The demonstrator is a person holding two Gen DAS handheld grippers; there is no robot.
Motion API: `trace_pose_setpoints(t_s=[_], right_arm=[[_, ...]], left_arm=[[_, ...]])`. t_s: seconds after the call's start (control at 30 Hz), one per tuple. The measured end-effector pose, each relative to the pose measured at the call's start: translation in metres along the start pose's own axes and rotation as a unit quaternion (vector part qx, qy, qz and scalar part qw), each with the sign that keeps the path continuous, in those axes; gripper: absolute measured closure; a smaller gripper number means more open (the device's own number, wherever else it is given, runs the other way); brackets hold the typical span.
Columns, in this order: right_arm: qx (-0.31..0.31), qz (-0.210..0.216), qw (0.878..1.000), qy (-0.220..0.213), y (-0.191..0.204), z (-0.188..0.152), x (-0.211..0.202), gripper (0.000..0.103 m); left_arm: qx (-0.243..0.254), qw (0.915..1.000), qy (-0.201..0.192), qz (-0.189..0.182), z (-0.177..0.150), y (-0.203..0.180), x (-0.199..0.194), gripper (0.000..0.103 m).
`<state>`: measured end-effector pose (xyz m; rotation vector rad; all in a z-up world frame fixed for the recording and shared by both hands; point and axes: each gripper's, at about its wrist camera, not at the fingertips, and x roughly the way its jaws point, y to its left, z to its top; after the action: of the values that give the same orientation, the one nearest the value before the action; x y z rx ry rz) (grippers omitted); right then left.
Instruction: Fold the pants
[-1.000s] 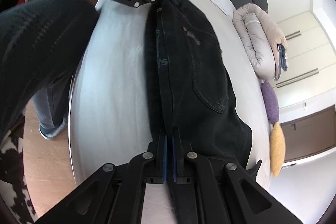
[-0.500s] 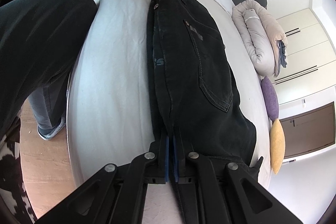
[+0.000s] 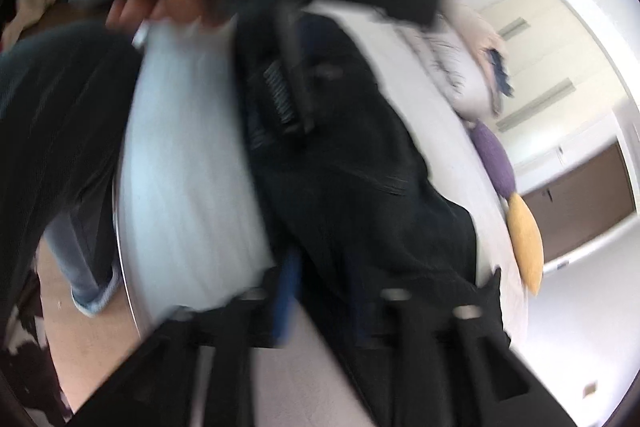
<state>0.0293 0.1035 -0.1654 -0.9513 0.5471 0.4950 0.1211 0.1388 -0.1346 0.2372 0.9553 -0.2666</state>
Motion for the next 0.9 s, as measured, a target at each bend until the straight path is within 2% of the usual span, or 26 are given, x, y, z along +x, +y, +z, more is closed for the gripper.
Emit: trace_pose_setpoints(t_s=[0.03,0.13,0.2,0.23,0.27,0.33,0.5,0.57,0.63,0.73,0.77,0.8,0.83,0.87,0.9], right_arm=[[0.035,0.034,0.999,-0.014,-0.013,-0.004,-0.011,0.028],[0.135,0.078,0.987,-0.031,-0.06,-0.015,-0.024,0.027],[0.237,0.104,0.966,-0.026,-0.117,-0.027,-0.014,0.027],[0.298,0.112,0.948,-0.023,-0.15,-0.035,-0.006,0.027],[0.381,0.118,0.917,-0.013,-0.194,-0.05,0.008,0.029],[0.497,0.117,0.86,0.022,-0.265,-0.076,0.042,0.029],[0.563,0.092,0.809,0.141,-0.356,-0.096,0.138,0.03],[0.569,0.072,0.793,0.204,-0.377,-0.099,0.179,0.03],[0.575,0.049,0.781,0.239,-0.389,-0.102,0.208,0.03],[0.591,0.038,0.752,0.289,-0.396,-0.114,0.248,0.029],[0.584,0.033,0.755,0.296,-0.397,-0.117,0.258,0.034],[0.575,0.022,0.764,0.292,-0.399,-0.115,0.259,0.041],[0.569,0.015,0.773,0.28,-0.403,-0.114,0.255,0.068],[0.575,0.023,0.772,0.27,-0.407,-0.116,0.251,0.099],[0.585,0.035,0.768,0.259,-0.411,-0.12,0.245,0.099]], left_arm=[[0.003,1.0,0.0,0.001,0.0,-0.001,-0.001,0.024],[0.002,0.9999,-0.005,0.01,-0.003,-0.005,0.0,0.024],[-0.005,0.9999,-0.006,0.008,-0.001,-0.003,0.001,0.024],[-0.006,0.9999,-0.006,0.008,0.001,-0.003,0.002,0.024],[-0.006,0.9999,-0.006,0.01,-0.003,-0.007,0.0,0.024],[-0.008,0.9999,-0.007,0.012,-0.007,-0.01,0.0,0.024],[-0.015,0.9996,-0.018,0.019,-0.02,-0.017,-0.001,0.024],[-0.017,0.9994,-0.02,0.021,-0.026,-0.016,-0.004,0.024],[-0.017,0.9994,-0.023,0.021,-0.029,-0.015,-0.003,0.024],[-0.018,0.9993,-0.025,0.02,-0.033,-0.014,-0.006,0.024],[-0.017,0.9993,-0.026,0.02,-0.033,-0.014,-0.007,0.024],[-0.017,0.9993,-0.027,0.02,-0.034,-0.014,-0.007,0.024],[-0.017,0.9993,-0.027,0.02,-0.032,-0.015,-0.006,0.024],[-0.017,0.9993,-0.028,0.019,-0.033,-0.014,-0.006,0.024],[-0.018,0.9993,-0.029,0.019,-0.033,-0.015,-0.006,0.024]])
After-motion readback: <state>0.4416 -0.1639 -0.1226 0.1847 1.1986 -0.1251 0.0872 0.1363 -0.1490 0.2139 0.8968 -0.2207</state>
